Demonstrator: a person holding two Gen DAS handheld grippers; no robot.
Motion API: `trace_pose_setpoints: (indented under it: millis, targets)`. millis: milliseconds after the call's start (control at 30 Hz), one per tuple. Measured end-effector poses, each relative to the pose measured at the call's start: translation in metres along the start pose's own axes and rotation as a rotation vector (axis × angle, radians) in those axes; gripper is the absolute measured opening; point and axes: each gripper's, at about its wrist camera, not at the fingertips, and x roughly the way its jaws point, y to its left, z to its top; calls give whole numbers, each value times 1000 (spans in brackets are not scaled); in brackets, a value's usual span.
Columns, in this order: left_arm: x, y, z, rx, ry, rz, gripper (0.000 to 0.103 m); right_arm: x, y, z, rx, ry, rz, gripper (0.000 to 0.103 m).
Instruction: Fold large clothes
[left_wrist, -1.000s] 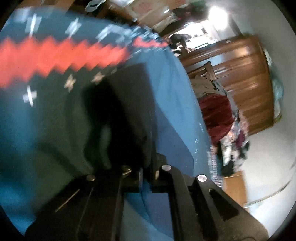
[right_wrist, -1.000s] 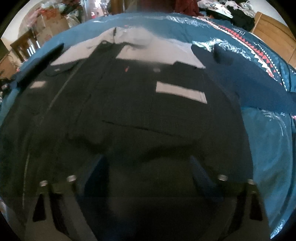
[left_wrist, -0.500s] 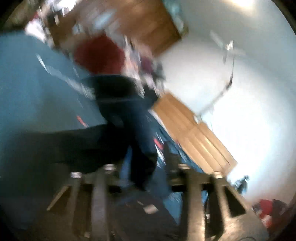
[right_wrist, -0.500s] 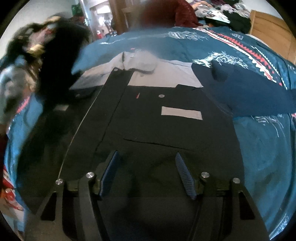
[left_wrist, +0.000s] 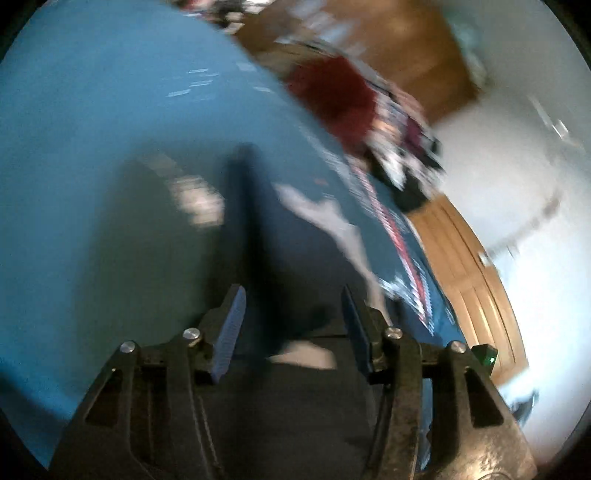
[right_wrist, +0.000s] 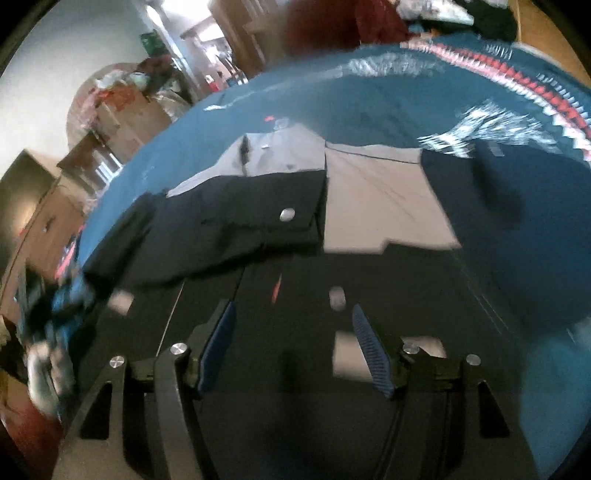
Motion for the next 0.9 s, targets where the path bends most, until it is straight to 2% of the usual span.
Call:
trace_pose_setpoints:
  millis: [33,100,267,333,367,400,433,500,567,700,800,900]
  targets:
    - [2,8,-5,-27,-14,-14,46,21,-4,16,27,27,15,70]
    - [3,12,-4,-47,-30,-22,42,45,-8,32,56,54,15,70]
    - [14,5,-9,-23,-38,-11,42,89,-11,53,117,90,35,70]
    - [15,4,-11,-10,-37,-1,43,95,-8,55,122,89,46,50]
    - [19,5,-6,-11,-39,2,43,99,-8,55,132,96,36,46]
    - [12,17,-5,-12,-41,3,43,100,-8,56,142,95,39,27]
    - [13,16,-5,-14,-41,1,43,100,-10,56,166,103,87,17]
    - [13,16,-4,-12,-39,2,44,92,-12,57,174,85,103,10]
    - [13,17,-5,-14,-42,0,44,71,-21,57,166,36,100,8]
    - [9,32,-4,-15,-41,11,44,32,-61,49,224,-36,2,8]
    - [13,29,-3,-9,-35,31,44,28,-89,41,253,-12,-54,8]
    - [16,27,-2,-7,-35,44,44,31,-96,37,222,6,-89,8]
